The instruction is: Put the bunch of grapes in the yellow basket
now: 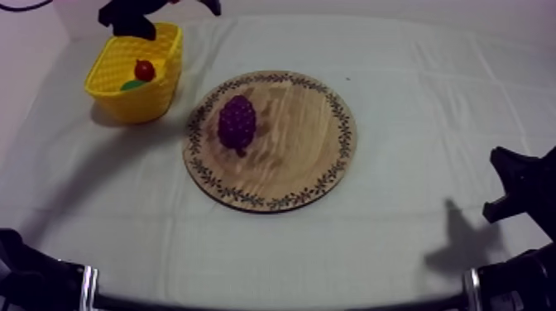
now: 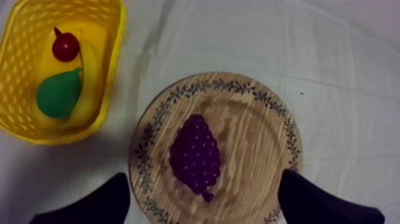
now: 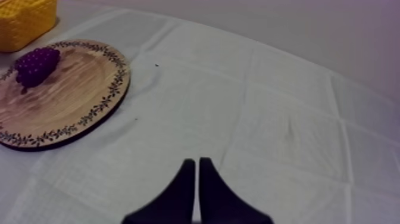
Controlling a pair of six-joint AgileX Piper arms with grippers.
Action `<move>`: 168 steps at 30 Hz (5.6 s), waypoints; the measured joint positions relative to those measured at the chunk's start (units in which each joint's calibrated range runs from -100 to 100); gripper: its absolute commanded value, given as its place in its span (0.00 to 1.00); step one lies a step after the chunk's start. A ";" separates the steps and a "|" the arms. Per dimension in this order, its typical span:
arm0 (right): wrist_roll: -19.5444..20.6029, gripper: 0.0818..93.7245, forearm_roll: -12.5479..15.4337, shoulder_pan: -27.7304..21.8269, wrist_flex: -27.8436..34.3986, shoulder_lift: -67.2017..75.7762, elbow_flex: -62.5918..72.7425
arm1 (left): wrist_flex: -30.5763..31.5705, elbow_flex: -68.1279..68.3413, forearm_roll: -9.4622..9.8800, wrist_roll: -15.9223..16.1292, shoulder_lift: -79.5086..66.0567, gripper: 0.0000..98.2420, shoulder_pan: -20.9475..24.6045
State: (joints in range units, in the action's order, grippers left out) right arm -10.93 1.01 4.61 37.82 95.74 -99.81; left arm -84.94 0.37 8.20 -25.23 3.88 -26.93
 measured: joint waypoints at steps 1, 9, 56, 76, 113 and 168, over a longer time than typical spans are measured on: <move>0.00 0.00 0.00 0.00 0.00 0.00 0.00 | 0.01 0.38 -0.14 -0.09 0.39 0.98 -0.11; 0.00 0.00 0.00 0.00 0.00 0.00 0.00 | -0.09 3.47 -0.46 -1.35 4.96 0.98 -0.71; 0.00 0.00 0.00 0.00 0.00 0.00 0.00 | 6.52 -6.72 -2.60 -3.70 38.67 0.90 -2.64; 0.00 0.00 0.00 0.00 0.00 0.00 0.00 | 7.53 -8.59 -1.56 -1.74 39.76 0.39 -2.96; 0.05 0.00 0.00 0.00 0.00 0.00 0.00 | 17.10 6.90 5.45 11.86 -3.16 0.44 12.46; -0.01 0.00 0.00 0.00 0.00 0.00 0.00 | 45.58 14.64 7.64 10.54 13.13 0.56 20.16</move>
State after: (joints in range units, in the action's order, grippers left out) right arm -10.94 1.01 4.61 37.82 95.74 -99.81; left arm -39.36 15.01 15.84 -14.70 17.02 -6.77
